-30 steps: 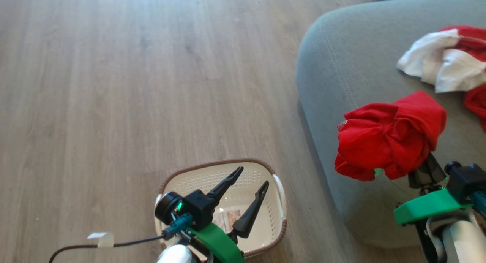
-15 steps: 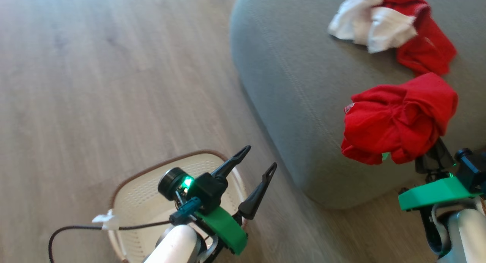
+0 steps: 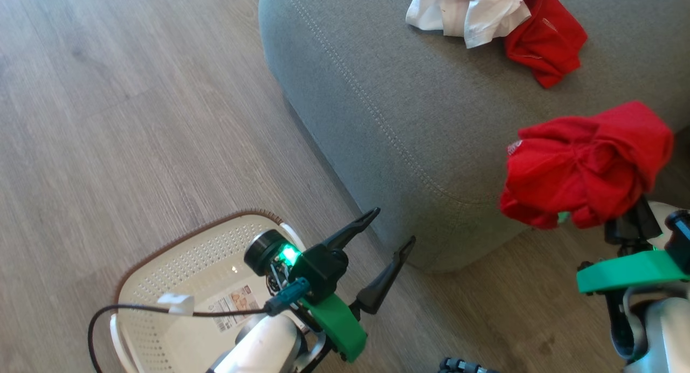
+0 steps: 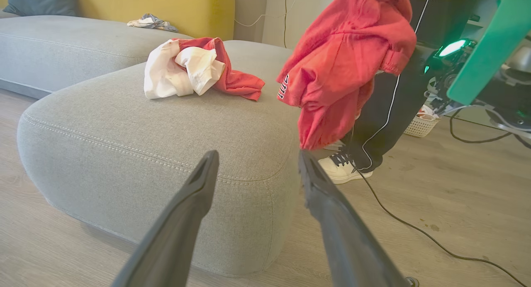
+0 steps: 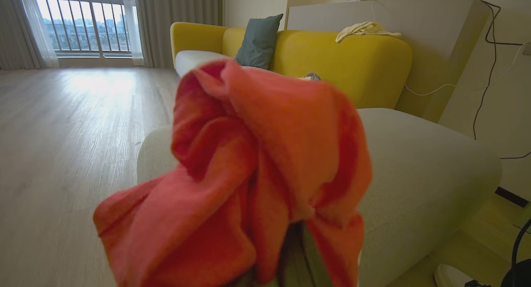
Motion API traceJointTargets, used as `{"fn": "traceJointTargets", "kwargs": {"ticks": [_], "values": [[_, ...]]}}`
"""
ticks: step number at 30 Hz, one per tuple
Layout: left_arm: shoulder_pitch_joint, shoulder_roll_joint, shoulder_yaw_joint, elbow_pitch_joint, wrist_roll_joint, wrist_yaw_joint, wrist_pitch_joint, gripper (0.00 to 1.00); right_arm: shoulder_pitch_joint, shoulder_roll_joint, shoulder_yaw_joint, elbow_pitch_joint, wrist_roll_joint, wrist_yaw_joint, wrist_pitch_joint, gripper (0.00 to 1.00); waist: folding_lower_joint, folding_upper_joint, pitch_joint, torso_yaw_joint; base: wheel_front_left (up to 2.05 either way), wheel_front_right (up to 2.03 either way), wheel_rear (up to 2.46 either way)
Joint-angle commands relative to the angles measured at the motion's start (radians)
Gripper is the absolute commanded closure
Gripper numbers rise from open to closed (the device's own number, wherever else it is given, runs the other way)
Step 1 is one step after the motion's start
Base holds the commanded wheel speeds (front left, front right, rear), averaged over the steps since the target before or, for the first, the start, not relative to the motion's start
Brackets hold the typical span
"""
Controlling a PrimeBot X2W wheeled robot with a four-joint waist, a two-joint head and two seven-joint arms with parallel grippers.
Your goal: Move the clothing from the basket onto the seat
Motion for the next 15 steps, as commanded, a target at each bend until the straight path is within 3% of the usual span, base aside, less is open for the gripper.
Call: {"fn": "traceJointTargets", "kwargs": {"ticks": [1, 11, 15], "values": [[-0.042, -0.001, 0.02, -0.029, -0.013, -0.001, -0.005, 0.0, -0.02, -0.011, 0.006, -0.04, -0.007, 0.0, -0.006, 1.0, -0.0001, 0.0, -0.002, 0.001, 0.0, 0.0, 0.0], [-0.028, -0.001, 0.043, -0.042, -0.002, -0.001, -0.005, 0.0, -0.056, -0.007, -0.012, -0.04, -0.037, 0.0, -0.006, 1.0, -0.0001, 0.0, -0.002, 0.006, 0.0, 0.0, 0.0], [-0.033, -0.001, 0.058, -0.058, 0.016, -0.001, -0.005, 0.0, -0.112, -0.033, -0.02, -0.051, -0.038, 0.0, -0.006, 1.0, -0.0001, 0.0, 0.034, 0.019, 0.0, 0.0, 0.0]]}}
